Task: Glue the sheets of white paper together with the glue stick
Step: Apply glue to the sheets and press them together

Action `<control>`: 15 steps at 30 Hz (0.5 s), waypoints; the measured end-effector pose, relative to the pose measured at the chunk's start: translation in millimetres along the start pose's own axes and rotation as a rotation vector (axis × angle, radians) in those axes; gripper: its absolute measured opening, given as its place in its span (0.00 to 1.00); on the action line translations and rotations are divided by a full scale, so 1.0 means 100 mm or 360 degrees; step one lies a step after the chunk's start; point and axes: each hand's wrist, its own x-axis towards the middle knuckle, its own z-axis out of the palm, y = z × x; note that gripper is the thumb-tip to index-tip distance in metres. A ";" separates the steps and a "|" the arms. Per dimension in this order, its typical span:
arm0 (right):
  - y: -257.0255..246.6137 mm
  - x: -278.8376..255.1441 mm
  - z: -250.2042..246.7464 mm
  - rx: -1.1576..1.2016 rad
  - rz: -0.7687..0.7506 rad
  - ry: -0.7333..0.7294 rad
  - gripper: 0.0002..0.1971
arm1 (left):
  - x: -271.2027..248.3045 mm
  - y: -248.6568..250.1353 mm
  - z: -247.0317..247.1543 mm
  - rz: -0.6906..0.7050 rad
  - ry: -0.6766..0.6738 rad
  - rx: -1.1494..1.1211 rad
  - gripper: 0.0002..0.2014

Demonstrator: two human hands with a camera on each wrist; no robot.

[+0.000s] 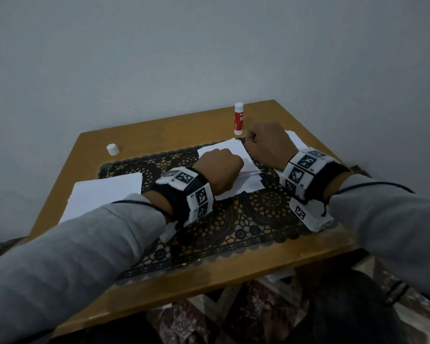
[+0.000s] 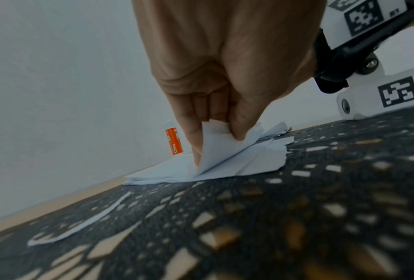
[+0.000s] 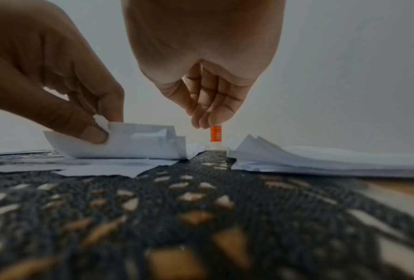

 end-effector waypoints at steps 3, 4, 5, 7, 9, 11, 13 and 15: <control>0.02 0.00 0.02 0.0027 -0.0006 0.0017 0.08 | -0.02 -0.02 0.01 -0.0027 0.0057 -0.0243 0.10; 0.02 0.00 0.02 0.0025 -0.0007 0.0010 0.08 | -0.02 -0.03 0.00 -0.0030 0.0058 -0.0323 0.11; 0.02 0.01 0.02 0.0020 -0.0008 0.0001 0.08 | -0.02 -0.04 0.00 -0.0028 0.0060 -0.0380 0.11; 0.03 0.02 0.03 0.0020 -0.0004 -0.0008 0.08 | -0.01 -0.06 -0.01 -0.0025 0.0076 -0.0428 0.09; 0.04 0.03 0.04 0.0026 0.0006 -0.0006 0.08 | 0.01 -0.09 -0.02 -0.0019 0.0084 -0.0435 0.08; 0.06 0.04 0.06 0.0022 0.0018 -0.0004 0.07 | 0.02 -0.10 -0.02 -0.0028 0.0102 -0.0423 0.08; 0.07 0.05 0.07 0.0018 0.0026 -0.0009 0.07 | 0.02 -0.11 -0.01 -0.0054 0.0138 -0.0405 0.07; 0.07 0.05 0.07 0.0019 0.0031 -0.0007 0.07 | 0.02 -0.11 0.01 -0.0087 0.0184 -0.0387 0.07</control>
